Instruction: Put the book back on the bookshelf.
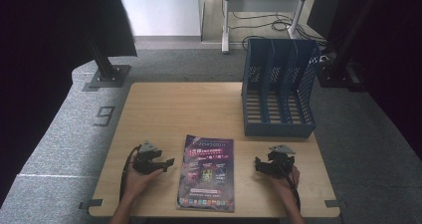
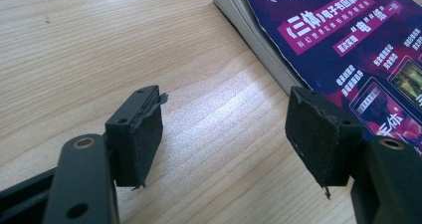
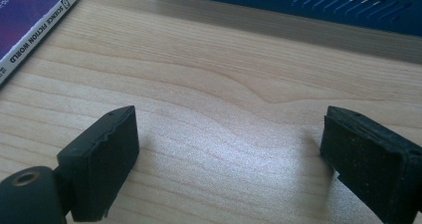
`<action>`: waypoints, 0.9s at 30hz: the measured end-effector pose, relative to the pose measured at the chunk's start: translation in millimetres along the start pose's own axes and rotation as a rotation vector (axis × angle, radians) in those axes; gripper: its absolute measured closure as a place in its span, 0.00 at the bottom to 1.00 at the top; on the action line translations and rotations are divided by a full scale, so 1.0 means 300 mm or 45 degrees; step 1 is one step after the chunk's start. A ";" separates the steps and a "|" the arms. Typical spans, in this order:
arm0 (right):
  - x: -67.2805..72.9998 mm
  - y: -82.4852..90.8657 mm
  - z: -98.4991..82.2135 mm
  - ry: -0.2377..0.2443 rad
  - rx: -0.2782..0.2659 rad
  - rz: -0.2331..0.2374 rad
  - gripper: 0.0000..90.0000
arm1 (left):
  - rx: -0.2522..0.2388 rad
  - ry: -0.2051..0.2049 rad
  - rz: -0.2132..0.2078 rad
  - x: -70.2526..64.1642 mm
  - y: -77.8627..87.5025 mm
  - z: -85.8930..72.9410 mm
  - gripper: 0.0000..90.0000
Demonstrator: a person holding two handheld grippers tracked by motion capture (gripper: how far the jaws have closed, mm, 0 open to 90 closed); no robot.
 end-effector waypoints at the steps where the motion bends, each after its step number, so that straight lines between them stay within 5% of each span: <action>1: 0.000 0.000 0.000 0.000 0.000 0.000 0.09 | 0.000 0.000 0.000 0.000 0.000 0.000 0.35; 15: -0.005 0.011 -0.001 -0.007 -0.009 -0.010 0.18 | -0.004 -0.007 0.004 -0.004 -0.004 0.003 0.34; 27: 0.026 0.045 0.030 -0.004 -0.077 0.051 0.20 | 0.003 -0.006 0.005 -0.006 -0.009 0.002 0.35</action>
Point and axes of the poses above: each handheld gripper's, and its own axes: y roughly backward along the jaws, z roughly out of its top, x roughly to its left, the point moved 5 cm from there along -y, roughly forward along the jaws, and after that the axes turned 1 degree about -y, right-handed, at the moved point
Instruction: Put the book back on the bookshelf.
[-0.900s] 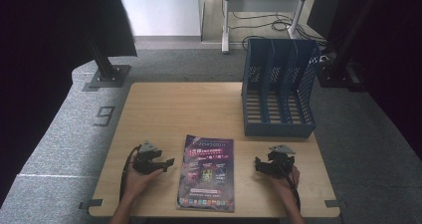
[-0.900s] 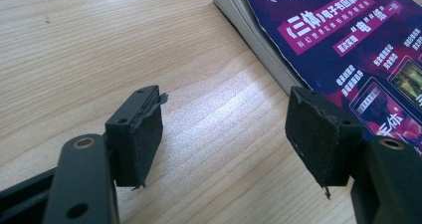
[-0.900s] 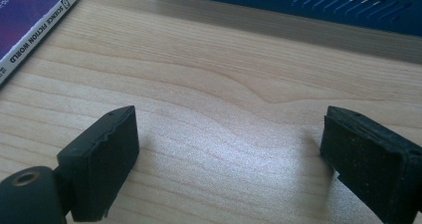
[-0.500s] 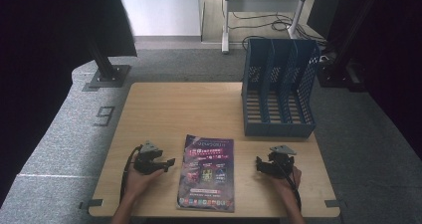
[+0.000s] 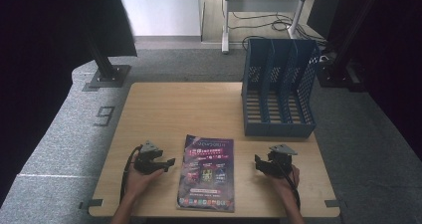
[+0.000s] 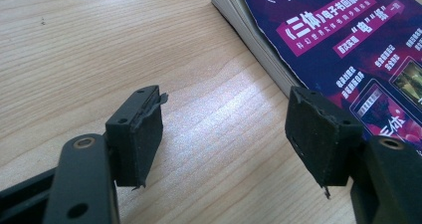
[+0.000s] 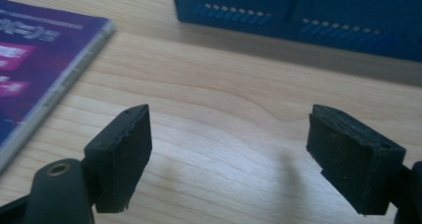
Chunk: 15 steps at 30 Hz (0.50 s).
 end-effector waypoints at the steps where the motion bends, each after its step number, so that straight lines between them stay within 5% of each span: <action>1: 0.013 0.005 0.007 0.011 -0.013 0.008 0.20 | 0.001 0.000 -0.001 0.000 -0.001 0.000 0.35; 15: 0.096 0.017 0.047 0.046 -0.057 0.085 0.21 | 0.000 0.001 -0.008 -0.008 -0.004 0.002 0.35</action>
Point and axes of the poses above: each handheld gripper's, and its own axes: y roughly backward along the jaws, z roughly out of its top, x roughly to its left, the point moved 5 cm from there along -y, roughly forward along the jaws, and after that the axes turned 1 degree about -y, right-handed, at the moved point
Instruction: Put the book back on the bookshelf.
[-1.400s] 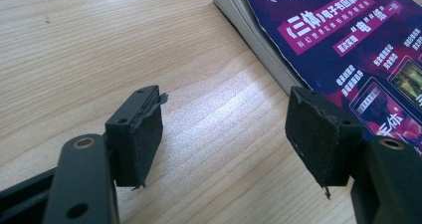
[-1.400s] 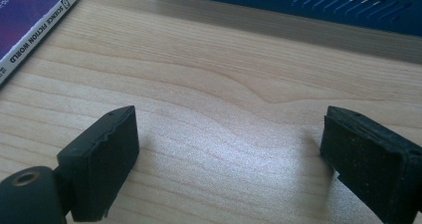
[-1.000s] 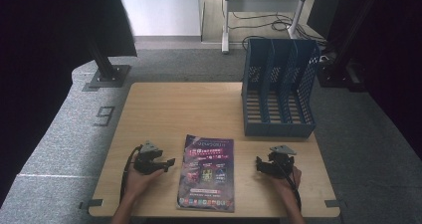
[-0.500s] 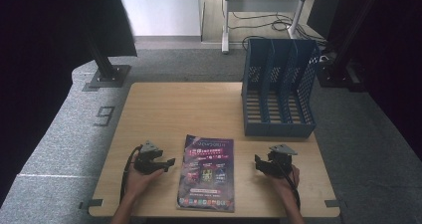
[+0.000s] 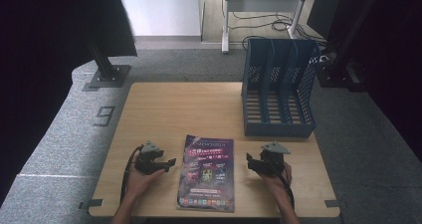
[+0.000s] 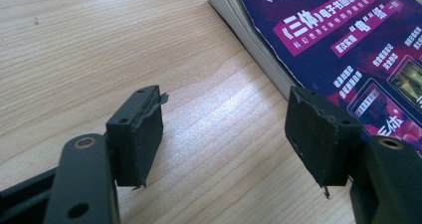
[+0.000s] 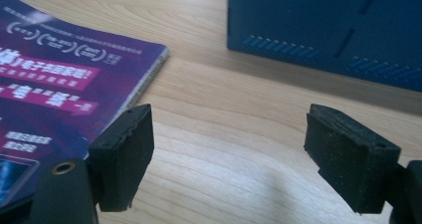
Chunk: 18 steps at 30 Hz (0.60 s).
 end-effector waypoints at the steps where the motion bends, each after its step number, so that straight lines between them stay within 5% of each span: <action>1: 0.007 -0.001 0.004 0.001 -0.002 0.002 0.22 | -0.001 0.001 -0.001 0.000 0.002 0.001 0.35; 18: 0.166 -0.045 0.112 0.046 -0.052 0.116 0.23 | -0.017 0.002 -0.003 -0.001 0.015 0.004 0.35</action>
Point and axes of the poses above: each handheld gripper's, and its own axes: y roughly backward along the jaws, z roughly out of its top, x roughly to its left, the point moved 5 cm from there along -y, roughly forward along the jaws, and after that the axes turned 1 degree about -y, right-handed, at the moved point
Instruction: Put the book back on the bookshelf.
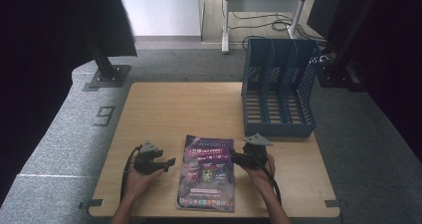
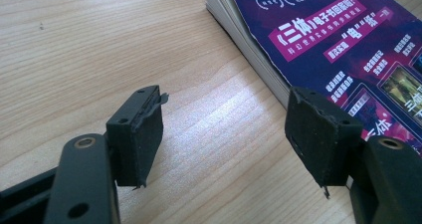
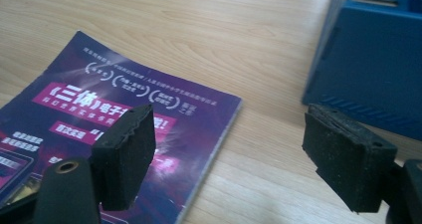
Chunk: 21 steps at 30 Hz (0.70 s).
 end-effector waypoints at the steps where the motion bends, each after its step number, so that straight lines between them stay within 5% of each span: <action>1: 0.000 0.000 0.000 0.000 0.000 0.000 0.23 | 0.004 0.004 -0.001 -0.002 -0.001 -0.001 0.35; 21: 0.099 -0.078 -0.082 0.046 0.107 0.097 0.23 | 0.024 -0.004 -0.011 -0.027 -0.029 -0.004 0.35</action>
Point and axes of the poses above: each handheld gripper's, and its own axes: y roughly backward along the jaws, z roughly out of its top, x roughly to its left, the point moved 5 cm from there along -y, roughly forward along the jaws, and after that the axes turned 1 degree about -y, right-handed, at the moved point
